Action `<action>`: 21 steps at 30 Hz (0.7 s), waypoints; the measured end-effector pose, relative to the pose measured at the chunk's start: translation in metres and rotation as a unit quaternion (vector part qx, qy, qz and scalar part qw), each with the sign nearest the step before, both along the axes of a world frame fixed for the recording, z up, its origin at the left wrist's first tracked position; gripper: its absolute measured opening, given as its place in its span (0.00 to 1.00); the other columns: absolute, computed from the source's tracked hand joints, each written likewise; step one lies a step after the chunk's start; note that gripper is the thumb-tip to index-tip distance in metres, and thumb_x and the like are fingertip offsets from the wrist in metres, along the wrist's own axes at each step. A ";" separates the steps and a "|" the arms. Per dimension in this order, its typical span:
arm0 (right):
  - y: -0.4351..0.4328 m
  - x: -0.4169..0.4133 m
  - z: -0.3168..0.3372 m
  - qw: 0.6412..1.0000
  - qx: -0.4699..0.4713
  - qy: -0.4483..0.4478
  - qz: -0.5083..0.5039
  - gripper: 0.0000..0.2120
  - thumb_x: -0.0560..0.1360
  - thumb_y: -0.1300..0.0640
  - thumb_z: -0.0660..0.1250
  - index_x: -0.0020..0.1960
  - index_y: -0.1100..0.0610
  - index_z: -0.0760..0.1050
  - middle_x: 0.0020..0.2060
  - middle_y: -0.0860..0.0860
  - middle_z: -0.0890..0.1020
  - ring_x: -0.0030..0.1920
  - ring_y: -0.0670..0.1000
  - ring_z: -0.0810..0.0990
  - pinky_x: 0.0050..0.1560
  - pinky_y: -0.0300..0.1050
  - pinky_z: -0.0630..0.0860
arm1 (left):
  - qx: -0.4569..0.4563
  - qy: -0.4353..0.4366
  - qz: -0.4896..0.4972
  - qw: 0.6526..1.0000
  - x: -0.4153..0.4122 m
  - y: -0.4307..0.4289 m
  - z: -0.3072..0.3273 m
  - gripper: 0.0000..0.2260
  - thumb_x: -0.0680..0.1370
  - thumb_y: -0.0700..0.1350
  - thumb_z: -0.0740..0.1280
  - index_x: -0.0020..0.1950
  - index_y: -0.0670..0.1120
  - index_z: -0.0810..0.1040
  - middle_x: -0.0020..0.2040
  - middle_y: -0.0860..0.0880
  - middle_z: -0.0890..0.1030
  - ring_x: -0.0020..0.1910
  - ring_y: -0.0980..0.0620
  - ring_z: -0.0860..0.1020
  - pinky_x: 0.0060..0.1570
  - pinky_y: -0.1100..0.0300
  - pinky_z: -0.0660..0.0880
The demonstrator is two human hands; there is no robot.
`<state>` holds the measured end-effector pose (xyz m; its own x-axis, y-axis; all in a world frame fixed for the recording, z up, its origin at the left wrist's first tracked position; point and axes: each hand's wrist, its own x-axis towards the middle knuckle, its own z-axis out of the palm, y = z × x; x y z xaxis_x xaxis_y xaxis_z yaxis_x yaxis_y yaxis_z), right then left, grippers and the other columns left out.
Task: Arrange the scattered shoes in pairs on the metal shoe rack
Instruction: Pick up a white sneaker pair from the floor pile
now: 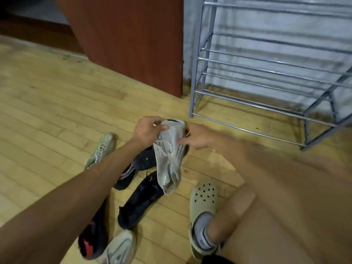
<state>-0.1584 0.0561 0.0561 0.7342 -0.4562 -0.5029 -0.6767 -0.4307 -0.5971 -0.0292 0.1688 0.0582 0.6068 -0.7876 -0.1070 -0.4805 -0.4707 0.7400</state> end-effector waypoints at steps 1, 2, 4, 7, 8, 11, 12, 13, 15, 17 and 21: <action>-0.007 -0.003 0.013 0.999 0.003 -0.031 -0.036 0.18 0.76 0.49 0.68 0.60 0.58 0.73 0.53 0.54 0.79 0.48 0.54 0.82 0.45 0.49 0.83 | -0.029 0.011 -0.003 1.000 -0.001 -0.008 0.016 0.10 0.76 0.44 0.70 0.54 0.41 0.82 0.43 0.49 0.80 0.42 0.49 0.76 0.46 0.56 0.74; -0.013 -0.006 0.027 0.996 -0.002 -0.067 -0.063 0.17 0.77 0.51 0.67 0.62 0.58 0.72 0.54 0.55 0.80 0.49 0.55 0.82 0.47 0.51 0.83 | -0.058 0.013 -0.009 0.998 -0.002 -0.017 0.033 0.09 0.76 0.45 0.70 0.52 0.43 0.82 0.41 0.51 0.80 0.40 0.51 0.77 0.42 0.58 0.75; -0.025 -0.017 0.058 0.983 -0.010 -0.145 -0.115 0.14 0.78 0.56 0.65 0.63 0.59 0.73 0.53 0.56 0.81 0.49 0.57 0.83 0.46 0.52 0.84 | -0.109 0.005 -0.001 0.994 -0.009 -0.033 0.068 0.07 0.74 0.48 0.71 0.49 0.47 0.82 0.39 0.55 0.80 0.38 0.57 0.77 0.37 0.66 0.72; -0.042 -0.038 0.105 0.952 -0.002 -0.243 -0.188 0.12 0.78 0.61 0.65 0.61 0.61 0.75 0.53 0.60 0.82 0.50 0.59 0.84 0.45 0.56 0.83 | -0.183 0.018 0.008 0.983 -0.023 -0.057 0.114 0.14 0.71 0.53 0.73 0.54 0.48 0.81 0.46 0.52 0.82 0.45 0.56 0.80 0.44 0.62 0.77; -0.048 -0.046 0.118 0.940 -0.005 -0.268 -0.211 0.11 0.78 0.61 0.66 0.59 0.61 0.75 0.52 0.61 0.83 0.49 0.61 0.84 0.46 0.59 0.83 | -0.194 0.028 -0.003 0.981 -0.029 -0.064 0.126 0.18 0.72 0.53 0.73 0.58 0.48 0.79 0.50 0.50 0.82 0.48 0.54 0.80 0.46 0.60 0.78; -0.065 -0.077 0.152 0.901 -0.020 -0.326 -0.286 0.08 0.78 0.61 0.65 0.56 0.61 0.76 0.51 0.63 0.83 0.47 0.62 0.84 0.44 0.59 0.83 | -0.169 0.066 -0.053 0.982 -0.058 -0.078 0.153 0.26 0.73 0.54 0.72 0.68 0.48 0.71 0.58 0.50 0.77 0.51 0.53 0.77 0.44 0.63 0.74; -0.070 -0.089 0.161 0.885 -0.021 -0.346 -0.311 0.07 0.79 0.61 0.65 0.55 0.60 0.75 0.51 0.63 0.82 0.46 0.62 0.84 0.42 0.57 0.83 | -0.153 0.081 -0.071 0.982 -0.068 -0.080 0.158 0.27 0.72 0.54 0.72 0.69 0.49 0.69 0.60 0.51 0.76 0.53 0.53 0.77 0.44 0.63 0.73; -0.076 -0.101 0.170 0.867 -0.017 -0.367 -0.335 0.05 0.79 0.61 0.64 0.54 0.60 0.74 0.51 0.64 0.82 0.45 0.62 0.84 0.40 0.55 0.84 | -0.136 0.095 -0.089 0.982 -0.078 -0.082 0.161 0.29 0.72 0.54 0.73 0.70 0.48 0.68 0.62 0.51 0.75 0.54 0.53 0.77 0.45 0.62 0.75; -0.088 -0.124 0.185 0.831 -0.008 -0.410 -0.376 0.02 0.79 0.62 0.64 0.51 0.59 0.74 0.52 0.63 0.82 0.43 0.61 0.84 0.36 0.52 0.84 | -0.098 0.102 -0.128 0.982 -0.093 -0.089 0.163 0.29 0.70 0.53 0.74 0.68 0.48 0.70 0.61 0.51 0.79 0.54 0.53 0.79 0.52 0.57 0.78; -0.099 -0.146 0.194 0.810 -0.007 -0.429 -0.400 0.05 0.80 0.61 0.63 0.55 0.60 0.74 0.51 0.60 0.82 0.43 0.60 0.84 0.38 0.52 0.84 | -0.066 0.077 -0.169 0.980 -0.107 -0.098 0.166 0.22 0.71 0.50 0.74 0.62 0.48 0.75 0.55 0.50 0.82 0.48 0.54 0.81 0.48 0.58 0.79; -0.118 -0.186 0.195 0.788 0.002 -0.443 -0.428 0.07 0.80 0.61 0.62 0.57 0.61 0.74 0.47 0.58 0.83 0.41 0.56 0.84 0.37 0.49 0.84 | -0.011 0.026 -0.200 0.979 -0.136 -0.123 0.169 0.10 0.71 0.45 0.74 0.50 0.49 0.78 0.48 0.48 0.83 0.45 0.50 0.81 0.47 0.55 0.80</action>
<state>-0.3444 -0.0622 0.2507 0.2221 -0.9746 0.0299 -0.0352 -0.0387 -0.9986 -0.1654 0.0457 0.2270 0.2434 -0.9636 -0.1108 -0.5841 -0.2368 0.7763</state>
